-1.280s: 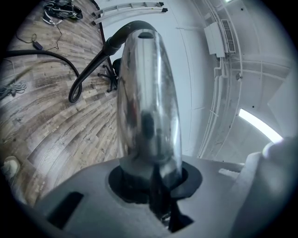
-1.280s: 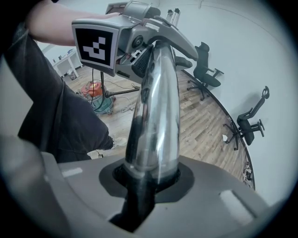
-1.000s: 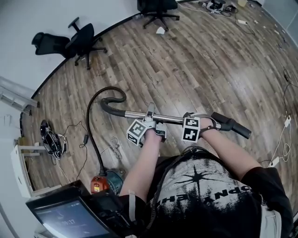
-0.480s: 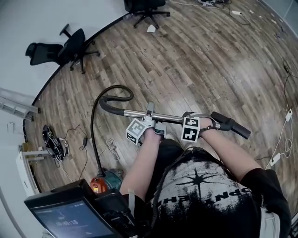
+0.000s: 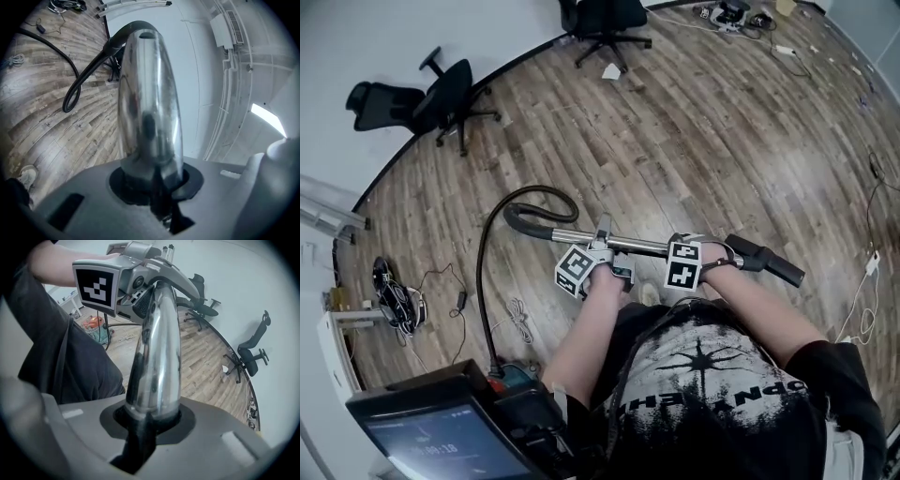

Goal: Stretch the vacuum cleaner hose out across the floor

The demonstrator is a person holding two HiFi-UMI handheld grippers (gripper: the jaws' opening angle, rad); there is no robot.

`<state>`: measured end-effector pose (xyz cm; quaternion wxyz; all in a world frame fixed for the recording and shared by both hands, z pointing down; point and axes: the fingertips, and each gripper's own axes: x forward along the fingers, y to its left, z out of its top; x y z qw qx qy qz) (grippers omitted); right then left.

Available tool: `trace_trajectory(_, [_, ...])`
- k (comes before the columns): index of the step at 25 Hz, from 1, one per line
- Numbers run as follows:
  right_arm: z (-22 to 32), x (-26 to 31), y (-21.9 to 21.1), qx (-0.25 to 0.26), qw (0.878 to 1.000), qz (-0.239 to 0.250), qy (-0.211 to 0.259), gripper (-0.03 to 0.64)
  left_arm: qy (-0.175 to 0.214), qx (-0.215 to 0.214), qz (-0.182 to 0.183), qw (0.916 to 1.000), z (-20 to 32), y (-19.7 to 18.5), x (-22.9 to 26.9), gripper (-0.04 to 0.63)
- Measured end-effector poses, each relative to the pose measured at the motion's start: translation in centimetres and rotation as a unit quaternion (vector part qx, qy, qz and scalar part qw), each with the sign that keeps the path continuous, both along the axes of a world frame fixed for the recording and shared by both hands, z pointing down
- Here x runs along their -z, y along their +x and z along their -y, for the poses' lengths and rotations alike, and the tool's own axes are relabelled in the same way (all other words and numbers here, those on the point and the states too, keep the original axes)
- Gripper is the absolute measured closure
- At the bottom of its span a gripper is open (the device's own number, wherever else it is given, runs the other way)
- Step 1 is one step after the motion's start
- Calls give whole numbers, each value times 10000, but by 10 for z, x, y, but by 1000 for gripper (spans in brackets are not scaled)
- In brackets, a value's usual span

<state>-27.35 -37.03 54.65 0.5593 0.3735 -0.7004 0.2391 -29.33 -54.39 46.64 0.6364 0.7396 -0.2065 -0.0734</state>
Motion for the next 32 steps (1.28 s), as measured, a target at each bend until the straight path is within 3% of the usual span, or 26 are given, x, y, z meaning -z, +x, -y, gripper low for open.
trace_trajectory(8, [38, -8, 12, 624, 9977, 30, -277, 529, -246, 632, 24, 9977, 40, -10, -17, 532])
trace_trajectory(15, [53, -10, 29, 1520, 9873, 242, -404, 529, -323, 1542, 191, 9873, 46, -20, -19, 532])
trace_trajectory(23, [23, -19, 109, 2689, 9594, 518, -677, 529, -527, 2597, 397, 9634, 3, 29, -27, 534])
trace_trajectory(32, [-21, -33, 157, 3376, 9337, 813, -874, 529, -723, 3377, 708, 9358, -56, 58, -46, 533])
